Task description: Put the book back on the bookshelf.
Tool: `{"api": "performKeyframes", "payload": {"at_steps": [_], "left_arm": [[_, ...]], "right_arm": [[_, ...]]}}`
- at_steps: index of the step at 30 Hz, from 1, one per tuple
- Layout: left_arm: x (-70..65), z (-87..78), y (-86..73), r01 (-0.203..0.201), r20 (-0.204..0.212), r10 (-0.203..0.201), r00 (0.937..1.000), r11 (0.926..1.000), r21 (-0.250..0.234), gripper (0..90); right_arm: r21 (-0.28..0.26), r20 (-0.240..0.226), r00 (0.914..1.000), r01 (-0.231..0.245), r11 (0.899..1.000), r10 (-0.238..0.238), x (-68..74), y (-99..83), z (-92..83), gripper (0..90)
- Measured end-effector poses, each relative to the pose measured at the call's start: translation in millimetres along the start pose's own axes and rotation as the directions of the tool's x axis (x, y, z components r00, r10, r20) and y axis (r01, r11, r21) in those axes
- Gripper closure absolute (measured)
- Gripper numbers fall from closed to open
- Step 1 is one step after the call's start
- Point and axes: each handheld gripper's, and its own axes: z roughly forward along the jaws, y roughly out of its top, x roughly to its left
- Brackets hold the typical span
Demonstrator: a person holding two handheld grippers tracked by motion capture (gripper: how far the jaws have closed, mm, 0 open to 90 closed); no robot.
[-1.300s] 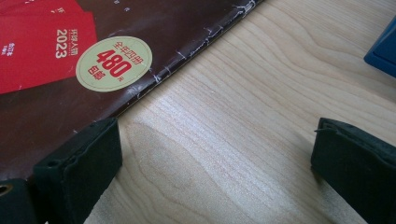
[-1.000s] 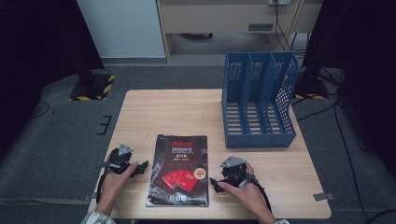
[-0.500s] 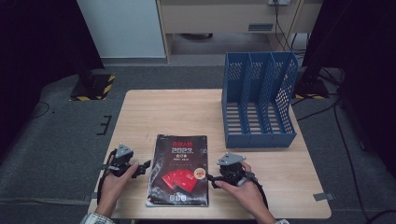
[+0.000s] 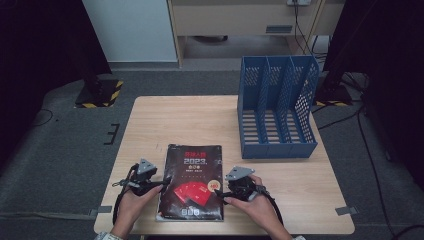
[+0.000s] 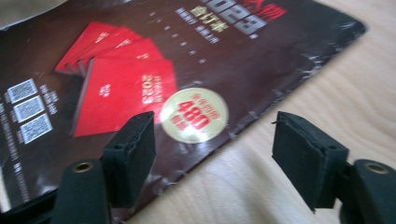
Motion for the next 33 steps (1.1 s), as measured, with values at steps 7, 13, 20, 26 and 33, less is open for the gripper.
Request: {"api": "performKeyframes", "payload": {"at_steps": [7,13,20,26,33], "left_arm": [[-1.7,1.7,0.6,-0.005,0.019,0.005,0.9998,1.0,-0.002,34.0],[-4.2,8.1,-0.9,-0.012,0.021,0.011,0.9997,0.9997,0.02,36.5],[-2.3,18.8,2.3,-0.01,-0.003,0.011,0.9999,0.9991,0.04,35.2],[0.4,24.9,3.8,0.015,0.026,-0.016,0.9995,0.9995,0.029,34.4],[0.7,22.0,4.9,0.013,0.047,-0.013,0.9988,0.9999,0.007,36.8]], "right_arm": [[0.047,-0.03,0.9994,0.016,0.999,-0.014,9.0,-4.2,10.9,14.8],[0.059,-0.031,0.9995,0.009,0.998,-0.007,12.1,-3.9,15.8,12.5],[0.052,-0.056,0.9982,-0.018,0.998,0.021,12.7,-6.2,18.5,12.3],[0.034,-0.054,0.9985,-0.002,0.999,0.004,18.9,-6.9,21.2,12.2],[0.027,-0.052,0.9987,0.001,1.0,0.0,19.8,-7.2,21.9,12.1]]}}
